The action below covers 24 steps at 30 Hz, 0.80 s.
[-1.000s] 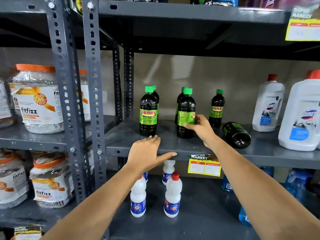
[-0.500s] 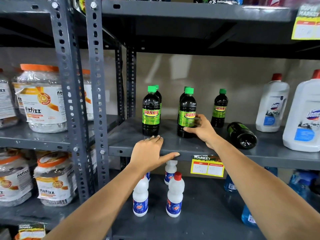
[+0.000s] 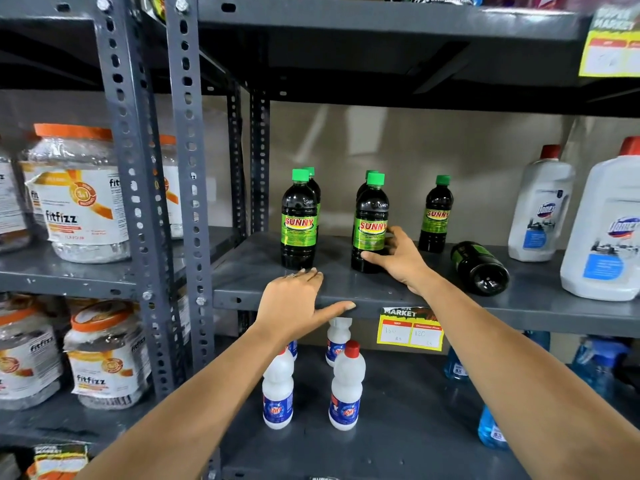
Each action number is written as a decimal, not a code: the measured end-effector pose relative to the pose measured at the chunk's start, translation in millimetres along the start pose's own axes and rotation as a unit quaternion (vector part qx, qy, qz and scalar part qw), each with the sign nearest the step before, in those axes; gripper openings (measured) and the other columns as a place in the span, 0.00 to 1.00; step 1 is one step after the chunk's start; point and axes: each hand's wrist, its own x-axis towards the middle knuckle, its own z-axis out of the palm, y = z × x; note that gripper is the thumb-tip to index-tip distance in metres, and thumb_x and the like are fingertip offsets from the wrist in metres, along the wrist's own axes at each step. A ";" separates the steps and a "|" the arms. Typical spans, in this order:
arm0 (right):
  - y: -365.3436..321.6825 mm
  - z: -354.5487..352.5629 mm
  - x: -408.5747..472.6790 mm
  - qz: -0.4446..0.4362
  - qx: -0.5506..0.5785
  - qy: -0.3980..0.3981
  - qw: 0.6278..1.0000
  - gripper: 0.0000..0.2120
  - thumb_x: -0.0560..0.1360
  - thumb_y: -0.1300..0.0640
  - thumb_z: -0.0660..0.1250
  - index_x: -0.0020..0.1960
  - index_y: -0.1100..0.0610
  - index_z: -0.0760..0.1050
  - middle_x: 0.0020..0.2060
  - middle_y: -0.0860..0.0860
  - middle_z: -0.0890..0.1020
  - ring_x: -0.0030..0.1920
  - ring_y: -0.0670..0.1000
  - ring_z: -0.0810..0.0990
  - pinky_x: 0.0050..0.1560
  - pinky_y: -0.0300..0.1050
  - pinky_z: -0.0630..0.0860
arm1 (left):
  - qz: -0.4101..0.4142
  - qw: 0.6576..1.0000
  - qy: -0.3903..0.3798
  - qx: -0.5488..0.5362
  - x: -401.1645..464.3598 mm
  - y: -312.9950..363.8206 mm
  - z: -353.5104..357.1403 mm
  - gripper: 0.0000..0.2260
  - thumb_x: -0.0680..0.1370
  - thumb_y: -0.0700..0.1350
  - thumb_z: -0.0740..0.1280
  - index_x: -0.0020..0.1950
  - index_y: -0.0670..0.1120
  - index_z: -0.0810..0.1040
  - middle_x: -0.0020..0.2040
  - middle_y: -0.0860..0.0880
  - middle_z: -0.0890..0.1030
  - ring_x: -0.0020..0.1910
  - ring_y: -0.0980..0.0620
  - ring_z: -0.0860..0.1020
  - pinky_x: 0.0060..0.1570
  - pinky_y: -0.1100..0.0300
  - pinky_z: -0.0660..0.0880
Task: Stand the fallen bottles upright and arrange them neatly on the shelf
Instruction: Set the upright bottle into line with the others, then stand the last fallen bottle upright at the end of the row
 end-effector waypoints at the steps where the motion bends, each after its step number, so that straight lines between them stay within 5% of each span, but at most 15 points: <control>1: -0.4 0.0 -0.8 -0.001 -0.004 0.001 1.000 0.35 0.67 0.57 0.78 0.69 0.55 0.65 0.58 0.49 0.77 0.58 0.50 0.76 0.63 0.47 0.71 | -0.001 1.000 -0.003 0.000 0.4 0.3 -0.3 0.40 0.71 0.75 0.48 0.63 0.46 0.78 0.64 0.49 0.79 0.64 0.51 0.76 0.52 0.58 0.76; 6: -2.6 0.0 -2.6 0.007 0.002 0.001 1.000 0.36 0.66 0.59 0.79 0.69 0.57 0.66 0.61 0.53 0.78 0.60 0.53 0.77 0.65 0.50 0.72 | -0.025 0.999 -0.015 -0.012 2.3 2.9 0.6 0.37 0.74 0.72 0.47 0.60 0.47 0.80 0.63 0.49 0.80 0.63 0.51 0.76 0.50 0.58 0.76; 10: -15.4 -10.7 -9.1 0.012 0.126 0.086 0.988 0.31 0.69 0.64 0.75 0.69 0.59 0.69 0.61 0.53 0.78 0.62 0.51 0.76 0.64 0.45 0.70 | -0.057 0.997 -0.008 -0.043 4.1 10.6 -1.7 0.28 0.78 0.65 0.50 0.47 0.47 0.82 0.46 0.50 0.84 0.45 0.49 0.82 0.35 0.58 0.75; 13: -25.8 -40.3 -14.1 -0.076 0.011 0.207 0.975 0.17 0.70 0.60 0.72 0.58 0.56 0.79 0.55 0.52 0.81 0.57 0.51 0.79 0.62 0.43 0.73 | -0.063 0.992 -0.016 -0.108 11.4 30.8 -8.7 0.20 0.81 0.56 0.55 0.37 0.46 0.76 0.36 0.49 0.80 0.37 0.45 0.78 0.31 0.57 0.68; 16: -35.5 -90.2 -16.5 -0.054 -0.199 0.272 0.940 0.17 0.70 0.48 0.70 0.54 0.56 0.81 0.54 0.56 0.83 0.54 0.57 0.80 0.56 0.43 0.74 | -0.012 0.982 -0.068 -0.174 24.6 59.2 -18.9 0.26 0.80 0.63 0.51 0.31 0.47 0.70 0.31 0.48 0.77 0.35 0.43 0.76 0.35 0.54 0.71; 20: -35.8 -137.7 -24.2 0.184 -0.427 0.105 0.879 0.46 0.66 0.23 0.59 0.66 0.60 0.73 0.66 0.61 0.76 0.66 0.64 0.75 0.62 0.54 0.74 | 0.024 0.965 -0.196 -0.172 42.7 86.7 -21.1 0.42 0.64 0.81 0.46 0.44 0.45 0.78 0.42 0.48 0.81 0.43 0.45 0.78 0.44 0.50 0.76; 22: -31.1 -142.4 -32.5 0.267 -0.373 -0.004 0.888 0.46 0.68 0.25 0.59 0.73 0.58 0.66 0.72 0.59 0.70 0.67 0.62 0.72 0.57 0.52 0.76 | 0.042 0.964 -0.220 -0.145 46.1 91.3 -13.1 0.45 0.62 0.81 0.48 0.54 0.45 0.76 0.54 0.46 0.80 0.51 0.43 0.78 0.49 0.48 0.76; 24: -22.8 -146.1 -35.1 0.311 -0.272 -0.045 0.910 0.38 0.72 0.32 0.63 0.71 0.57 0.67 0.65 0.58 0.74 0.60 0.59 0.76 0.44 0.47 0.77 | 0.055 0.969 -0.201 -0.130 48.4 89.9 -5.3 0.42 0.66 0.79 0.48 0.56 0.45 0.76 0.56 0.46 0.80 0.53 0.43 0.78 0.49 0.48 0.77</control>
